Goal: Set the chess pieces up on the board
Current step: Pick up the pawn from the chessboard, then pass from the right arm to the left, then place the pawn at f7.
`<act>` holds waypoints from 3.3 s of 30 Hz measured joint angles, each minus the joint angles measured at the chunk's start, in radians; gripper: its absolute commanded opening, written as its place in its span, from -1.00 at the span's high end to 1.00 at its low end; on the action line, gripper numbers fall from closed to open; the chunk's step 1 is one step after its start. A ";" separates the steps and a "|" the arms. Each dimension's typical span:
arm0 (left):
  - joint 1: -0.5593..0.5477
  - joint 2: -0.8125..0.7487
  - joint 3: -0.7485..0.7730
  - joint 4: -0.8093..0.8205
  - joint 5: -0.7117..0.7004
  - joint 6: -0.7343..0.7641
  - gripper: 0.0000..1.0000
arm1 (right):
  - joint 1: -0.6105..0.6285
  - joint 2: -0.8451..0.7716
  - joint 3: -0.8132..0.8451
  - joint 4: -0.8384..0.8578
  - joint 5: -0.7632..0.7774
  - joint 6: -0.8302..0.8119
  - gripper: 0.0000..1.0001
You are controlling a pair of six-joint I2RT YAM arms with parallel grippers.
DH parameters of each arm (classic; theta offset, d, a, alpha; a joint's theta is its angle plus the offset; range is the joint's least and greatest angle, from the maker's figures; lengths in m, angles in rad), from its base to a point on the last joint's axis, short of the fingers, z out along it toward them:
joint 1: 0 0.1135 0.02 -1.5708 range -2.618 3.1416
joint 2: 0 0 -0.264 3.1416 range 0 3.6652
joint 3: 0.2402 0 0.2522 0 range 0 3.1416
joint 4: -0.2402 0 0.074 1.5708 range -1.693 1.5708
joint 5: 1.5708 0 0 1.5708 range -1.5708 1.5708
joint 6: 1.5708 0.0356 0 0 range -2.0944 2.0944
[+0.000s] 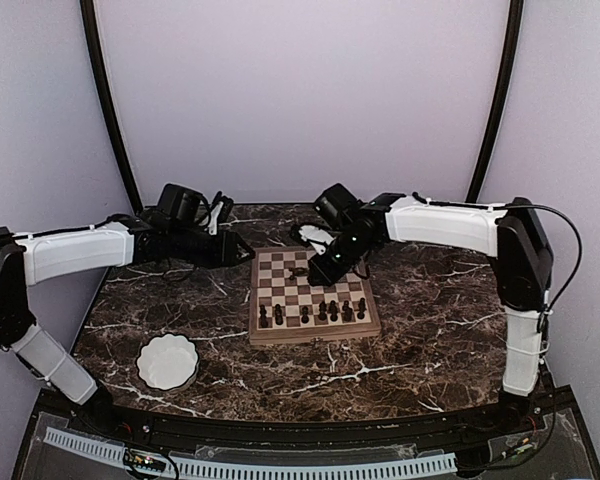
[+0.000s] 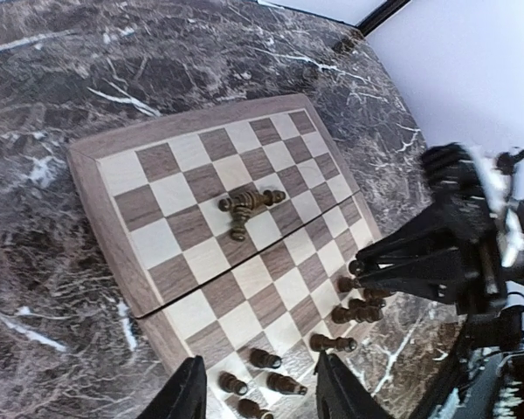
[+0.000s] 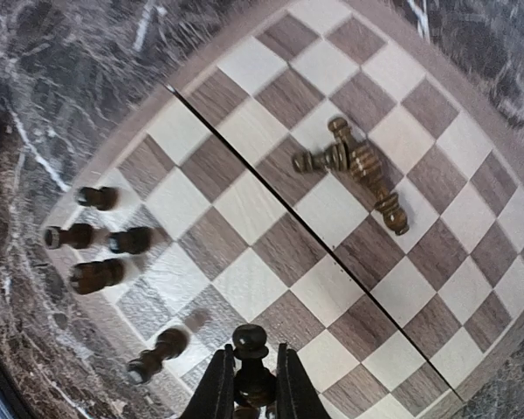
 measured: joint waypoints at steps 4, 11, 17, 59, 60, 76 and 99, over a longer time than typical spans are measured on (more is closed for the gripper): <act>0.027 0.092 0.001 0.110 0.168 -0.098 0.11 | 0.021 -0.107 -0.029 0.057 -0.029 -0.036 0.83; 0.027 0.231 0.049 0.285 0.439 -0.246 0.12 | 0.041 -0.131 -0.031 0.092 -0.039 -0.072 0.82; 0.027 0.270 0.063 0.354 0.566 -0.319 0.16 | 0.042 -0.128 -0.027 0.094 -0.039 -0.076 0.82; 0.027 0.343 0.077 0.505 0.732 -0.466 0.84 | 0.055 -0.126 0.014 0.097 -0.061 -0.098 0.49; 0.027 0.343 0.077 0.504 0.732 -0.463 0.85 | 0.055 -0.126 0.014 0.096 -0.061 -0.093 0.44; -0.011 0.312 0.241 0.003 0.407 -0.031 0.84 | -0.073 -0.467 -0.298 0.178 -0.133 0.042 0.22; -0.292 0.441 0.496 -0.489 -0.179 0.400 0.85 | -0.111 -0.479 -0.489 0.218 -0.021 0.137 0.22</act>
